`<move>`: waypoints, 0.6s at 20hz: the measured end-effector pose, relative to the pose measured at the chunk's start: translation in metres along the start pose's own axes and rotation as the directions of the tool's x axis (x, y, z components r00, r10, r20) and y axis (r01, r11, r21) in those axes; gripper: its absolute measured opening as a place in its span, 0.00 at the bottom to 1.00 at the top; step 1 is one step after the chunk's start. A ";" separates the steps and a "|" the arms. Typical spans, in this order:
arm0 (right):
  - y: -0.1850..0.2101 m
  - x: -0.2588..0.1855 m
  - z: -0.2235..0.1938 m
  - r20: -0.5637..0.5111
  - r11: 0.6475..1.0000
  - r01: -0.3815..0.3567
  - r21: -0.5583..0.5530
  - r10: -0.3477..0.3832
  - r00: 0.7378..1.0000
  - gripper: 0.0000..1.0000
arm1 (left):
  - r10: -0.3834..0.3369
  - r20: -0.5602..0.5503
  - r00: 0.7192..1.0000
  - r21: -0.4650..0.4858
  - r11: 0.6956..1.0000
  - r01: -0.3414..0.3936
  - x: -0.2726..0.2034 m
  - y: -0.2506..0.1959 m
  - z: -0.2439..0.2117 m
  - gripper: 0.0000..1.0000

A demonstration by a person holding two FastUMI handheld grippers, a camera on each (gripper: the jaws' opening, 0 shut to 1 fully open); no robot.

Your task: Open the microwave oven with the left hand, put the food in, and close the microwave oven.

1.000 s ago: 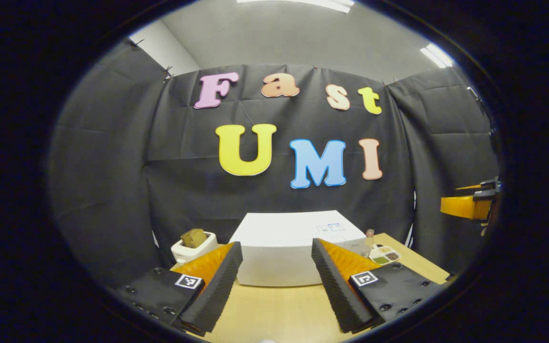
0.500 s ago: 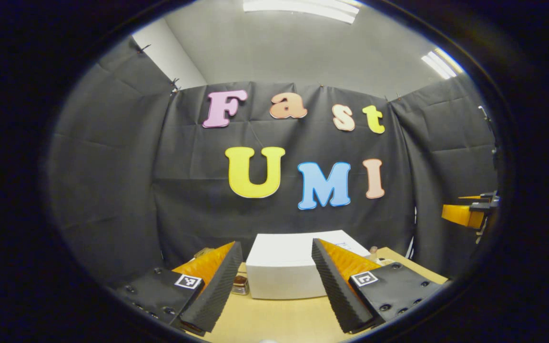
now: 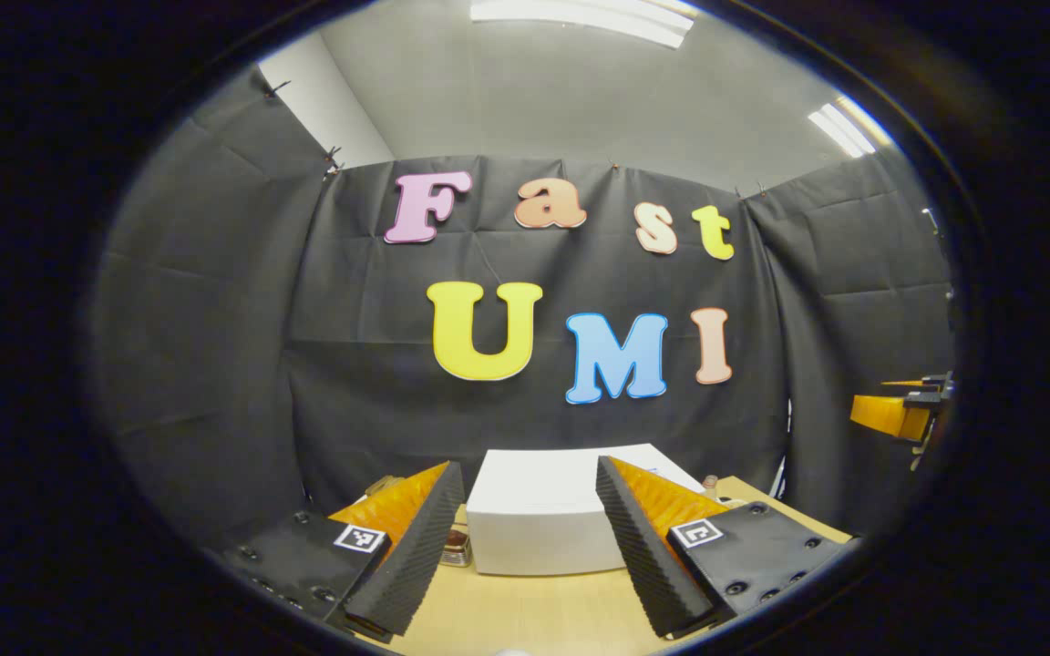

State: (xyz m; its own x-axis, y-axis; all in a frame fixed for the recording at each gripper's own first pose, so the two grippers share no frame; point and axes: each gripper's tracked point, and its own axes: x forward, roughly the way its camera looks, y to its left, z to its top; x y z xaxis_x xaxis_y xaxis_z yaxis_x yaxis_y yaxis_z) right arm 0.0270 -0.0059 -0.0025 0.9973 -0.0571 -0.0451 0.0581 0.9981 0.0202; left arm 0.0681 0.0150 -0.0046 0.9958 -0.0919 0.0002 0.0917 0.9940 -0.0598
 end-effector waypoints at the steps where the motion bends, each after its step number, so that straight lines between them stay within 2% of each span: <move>1: 0.000 -0.002 0.002 0.006 1.000 0.000 -0.002 0.000 1.000 0.98 | -0.003 0.003 1.000 0.003 1.000 0.003 0.000 -0.001 0.001 1.00; 5: 0.002 -0.002 0.009 0.021 1.000 0.001 -0.001 -0.001 1.000 0.98 | -0.019 0.016 1.000 0.002 1.000 0.019 -0.002 -0.003 0.006 1.00; 7: 0.003 -0.004 0.012 0.029 1.000 0.000 0.002 0.000 1.000 0.98 | -0.017 0.016 1.000 0.003 1.000 0.017 -0.006 -0.001 0.006 0.95; 9: 0.005 -0.005 0.012 0.031 1.000 -0.005 0.001 0.005 1.000 0.98 | -0.013 0.010 1.000 0.004 1.000 0.013 -0.005 0.003 0.005 1.00; 10: 0.006 -0.005 0.013 0.032 1.000 -0.005 0.003 0.005 0.999 0.98 | -0.011 0.008 1.000 0.005 1.000 0.011 -0.006 0.004 0.005 0.95; 12: 0.007 -0.006 0.013 0.031 1.000 -0.007 0.005 0.007 0.999 0.98 | -0.009 0.008 1.000 0.010 1.000 0.009 -0.008 0.006 0.006 0.98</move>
